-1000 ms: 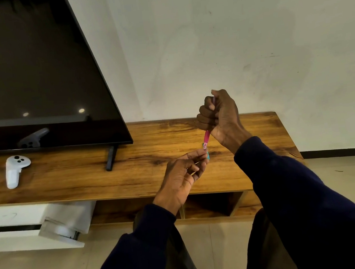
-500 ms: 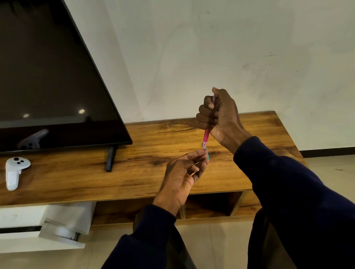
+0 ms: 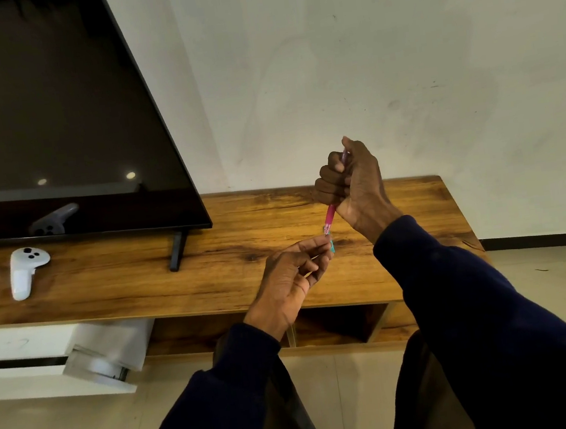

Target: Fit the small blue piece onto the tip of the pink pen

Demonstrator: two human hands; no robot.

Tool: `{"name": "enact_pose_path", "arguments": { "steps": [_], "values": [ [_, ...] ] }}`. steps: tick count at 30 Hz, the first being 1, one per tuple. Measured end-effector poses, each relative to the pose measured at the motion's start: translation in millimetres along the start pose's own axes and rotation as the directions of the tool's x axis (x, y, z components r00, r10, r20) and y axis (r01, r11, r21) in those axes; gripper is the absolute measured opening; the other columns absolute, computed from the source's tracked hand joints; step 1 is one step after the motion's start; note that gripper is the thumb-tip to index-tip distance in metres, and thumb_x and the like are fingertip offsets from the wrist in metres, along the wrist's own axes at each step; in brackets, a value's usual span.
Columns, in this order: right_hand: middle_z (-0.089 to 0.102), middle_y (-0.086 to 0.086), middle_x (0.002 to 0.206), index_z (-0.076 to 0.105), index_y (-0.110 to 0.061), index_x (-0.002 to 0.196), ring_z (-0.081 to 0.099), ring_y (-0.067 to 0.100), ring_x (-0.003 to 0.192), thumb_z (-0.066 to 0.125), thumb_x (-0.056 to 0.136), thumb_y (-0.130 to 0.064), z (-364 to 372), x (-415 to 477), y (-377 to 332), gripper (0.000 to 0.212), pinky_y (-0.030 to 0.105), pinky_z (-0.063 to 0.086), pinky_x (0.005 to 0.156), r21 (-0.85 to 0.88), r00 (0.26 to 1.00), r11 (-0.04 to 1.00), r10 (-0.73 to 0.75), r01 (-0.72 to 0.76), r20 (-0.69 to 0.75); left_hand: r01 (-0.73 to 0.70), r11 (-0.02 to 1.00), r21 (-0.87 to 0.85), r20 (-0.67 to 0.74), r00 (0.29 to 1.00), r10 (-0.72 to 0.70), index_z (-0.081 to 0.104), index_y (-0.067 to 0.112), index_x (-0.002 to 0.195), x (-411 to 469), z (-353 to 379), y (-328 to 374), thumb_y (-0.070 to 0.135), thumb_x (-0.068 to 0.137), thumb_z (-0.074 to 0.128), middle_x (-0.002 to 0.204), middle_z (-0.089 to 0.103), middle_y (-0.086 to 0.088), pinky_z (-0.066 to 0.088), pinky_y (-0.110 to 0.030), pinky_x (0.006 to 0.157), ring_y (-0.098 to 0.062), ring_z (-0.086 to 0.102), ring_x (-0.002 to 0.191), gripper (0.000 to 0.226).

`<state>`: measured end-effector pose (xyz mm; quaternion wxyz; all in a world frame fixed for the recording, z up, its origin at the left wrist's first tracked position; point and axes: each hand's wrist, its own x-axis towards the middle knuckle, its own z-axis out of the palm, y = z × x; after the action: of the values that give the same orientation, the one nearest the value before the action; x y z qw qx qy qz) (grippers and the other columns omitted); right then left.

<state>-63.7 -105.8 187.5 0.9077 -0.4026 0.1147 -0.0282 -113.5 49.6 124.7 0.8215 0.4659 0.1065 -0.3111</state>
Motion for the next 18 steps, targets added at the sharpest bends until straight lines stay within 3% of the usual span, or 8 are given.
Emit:
{"name": "enact_pose_path", "arguments": {
  "steps": [4,9,14,18],
  "values": [
    [0.022,-0.007,0.044,0.035,-0.018,0.055,0.017,0.009,0.038,0.036,0.103,-0.031,0.0,0.7,-0.3,0.05,0.019,0.018,0.039,0.013,1.0,1.0,-0.001,0.001,-0.001,0.002,1.0,-0.003,-0.003,1.0,-0.002,0.082,0.001,0.097,-0.1,0.1,0.1,-0.024,0.077,0.043,0.102,0.079,-0.016,0.057,-0.028,0.09,-0.018,0.074,0.087,0.051],
    [0.021,-0.007,0.046,0.035,-0.017,0.057,0.015,0.01,0.04,0.04,0.103,-0.04,0.5,0.6,-1.5,0.051,0.022,0.016,0.042,-0.018,1.0,1.0,0.01,-0.009,0.011,-0.001,1.0,0.014,-0.004,1.0,0.001,0.083,0.002,0.096,-0.8,1.9,0.8,-0.024,0.077,0.042,0.099,0.08,-0.014,0.058,-0.026,0.085,-0.016,0.074,0.082,0.052],
    [0.021,-0.007,0.045,0.033,-0.018,0.055,0.015,0.009,0.039,0.036,0.102,-0.032,0.7,1.6,-1.5,0.048,0.02,0.017,0.04,-0.033,1.0,0.999,-0.006,0.006,0.022,0.001,1.0,0.014,-0.018,1.0,0.0,0.082,0.001,0.096,-0.6,3.1,0.8,-0.025,0.077,0.041,0.097,0.08,-0.014,0.058,-0.025,0.084,-0.016,0.075,0.081,0.052],
    [0.022,-0.007,0.045,0.035,-0.018,0.056,0.015,0.01,0.04,0.038,0.102,-0.037,0.8,0.7,-1.7,0.05,0.021,0.016,0.042,-0.035,1.0,0.999,-0.004,0.005,0.027,0.004,1.0,0.017,-0.014,1.0,-0.004,0.082,0.001,0.097,-1.2,2.6,0.7,-0.025,0.078,0.04,0.098,0.08,-0.015,0.058,-0.025,0.085,-0.016,0.075,0.082,0.053]
  ]
}}
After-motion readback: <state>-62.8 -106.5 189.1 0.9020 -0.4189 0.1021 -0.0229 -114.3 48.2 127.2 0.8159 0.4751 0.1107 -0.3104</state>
